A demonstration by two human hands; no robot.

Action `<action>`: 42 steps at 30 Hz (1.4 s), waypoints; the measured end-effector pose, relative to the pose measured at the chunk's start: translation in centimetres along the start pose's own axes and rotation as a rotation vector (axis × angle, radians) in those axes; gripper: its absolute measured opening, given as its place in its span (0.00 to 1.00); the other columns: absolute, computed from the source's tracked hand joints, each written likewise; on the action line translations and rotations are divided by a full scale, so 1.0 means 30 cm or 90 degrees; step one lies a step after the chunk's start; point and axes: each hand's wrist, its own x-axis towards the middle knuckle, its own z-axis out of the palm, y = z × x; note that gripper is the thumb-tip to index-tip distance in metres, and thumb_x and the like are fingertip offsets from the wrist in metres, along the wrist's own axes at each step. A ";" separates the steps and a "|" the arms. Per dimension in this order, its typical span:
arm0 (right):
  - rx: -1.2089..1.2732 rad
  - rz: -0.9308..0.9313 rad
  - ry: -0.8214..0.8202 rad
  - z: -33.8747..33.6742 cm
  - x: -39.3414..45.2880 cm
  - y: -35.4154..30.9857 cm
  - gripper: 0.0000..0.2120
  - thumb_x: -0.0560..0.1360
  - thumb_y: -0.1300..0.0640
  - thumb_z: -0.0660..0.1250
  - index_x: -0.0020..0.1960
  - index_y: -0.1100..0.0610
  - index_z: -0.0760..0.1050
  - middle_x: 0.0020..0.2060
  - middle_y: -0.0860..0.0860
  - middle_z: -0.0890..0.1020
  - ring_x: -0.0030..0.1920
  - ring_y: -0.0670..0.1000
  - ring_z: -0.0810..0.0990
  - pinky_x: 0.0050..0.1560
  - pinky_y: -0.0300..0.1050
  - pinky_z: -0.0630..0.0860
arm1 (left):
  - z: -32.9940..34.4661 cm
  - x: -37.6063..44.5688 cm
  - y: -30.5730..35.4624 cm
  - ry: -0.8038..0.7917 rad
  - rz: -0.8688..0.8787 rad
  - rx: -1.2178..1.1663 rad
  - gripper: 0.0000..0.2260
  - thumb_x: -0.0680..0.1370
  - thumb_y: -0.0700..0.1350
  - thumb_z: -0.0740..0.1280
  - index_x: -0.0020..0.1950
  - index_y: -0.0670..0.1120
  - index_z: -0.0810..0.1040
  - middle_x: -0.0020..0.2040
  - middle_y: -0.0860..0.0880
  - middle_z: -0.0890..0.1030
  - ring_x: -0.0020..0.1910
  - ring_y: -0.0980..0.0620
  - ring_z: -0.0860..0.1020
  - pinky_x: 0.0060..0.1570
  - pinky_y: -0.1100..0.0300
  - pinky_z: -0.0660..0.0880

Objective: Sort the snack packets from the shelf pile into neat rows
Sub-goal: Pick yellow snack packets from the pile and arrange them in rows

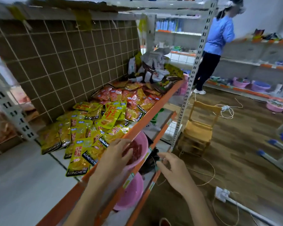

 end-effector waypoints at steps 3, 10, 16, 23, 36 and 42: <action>-0.003 -0.058 -0.038 -0.030 0.197 0.034 0.17 0.79 0.50 0.61 0.67 0.49 0.71 0.42 0.36 0.70 0.40 0.35 0.69 0.45 0.30 0.68 | 0.006 0.119 -0.026 0.054 -0.065 0.026 0.14 0.77 0.50 0.65 0.62 0.48 0.77 0.60 0.51 0.76 0.61 0.50 0.74 0.58 0.57 0.69; -0.026 -0.195 -0.154 -0.119 0.607 0.054 0.14 0.79 0.51 0.61 0.64 0.50 0.73 0.52 0.41 0.76 0.52 0.41 0.73 0.50 0.28 0.69 | -0.023 0.314 -0.048 0.160 -0.206 0.047 0.15 0.77 0.49 0.66 0.63 0.46 0.76 0.61 0.49 0.76 0.60 0.50 0.74 0.55 0.58 0.70; -0.030 -0.310 -0.197 -0.069 0.823 -0.008 0.08 0.77 0.59 0.64 0.54 0.53 0.79 0.47 0.42 0.77 0.52 0.45 0.75 0.62 0.41 0.68 | -0.020 0.406 -0.082 0.182 -0.300 0.096 0.18 0.78 0.48 0.65 0.67 0.46 0.71 0.65 0.47 0.73 0.64 0.50 0.72 0.59 0.60 0.68; -0.254 -0.351 -0.231 0.065 0.946 -0.123 0.21 0.78 0.46 0.60 0.65 0.56 0.71 0.62 0.53 0.71 0.64 0.57 0.66 0.62 0.48 0.64 | -0.045 0.475 -0.129 0.068 -0.440 0.209 0.28 0.79 0.56 0.61 0.74 0.42 0.62 0.74 0.44 0.62 0.72 0.46 0.60 0.69 0.53 0.61; -0.182 -0.210 -0.227 0.155 0.980 -0.229 0.33 0.74 0.42 0.67 0.69 0.61 0.62 0.65 0.59 0.68 0.66 0.60 0.66 0.63 0.51 0.68 | -0.040 0.496 -0.169 0.216 -0.475 -0.006 0.26 0.74 0.50 0.70 0.67 0.44 0.65 0.56 0.50 0.72 0.56 0.49 0.73 0.51 0.60 0.71; -0.273 -0.202 -0.239 0.182 0.992 -0.259 0.42 0.72 0.32 0.62 0.70 0.64 0.59 0.66 0.62 0.66 0.66 0.61 0.66 0.63 0.51 0.68 | -0.059 0.447 -0.204 0.381 -0.518 -0.289 0.31 0.77 0.49 0.67 0.76 0.45 0.57 0.72 0.44 0.67 0.66 0.44 0.71 0.61 0.51 0.71</action>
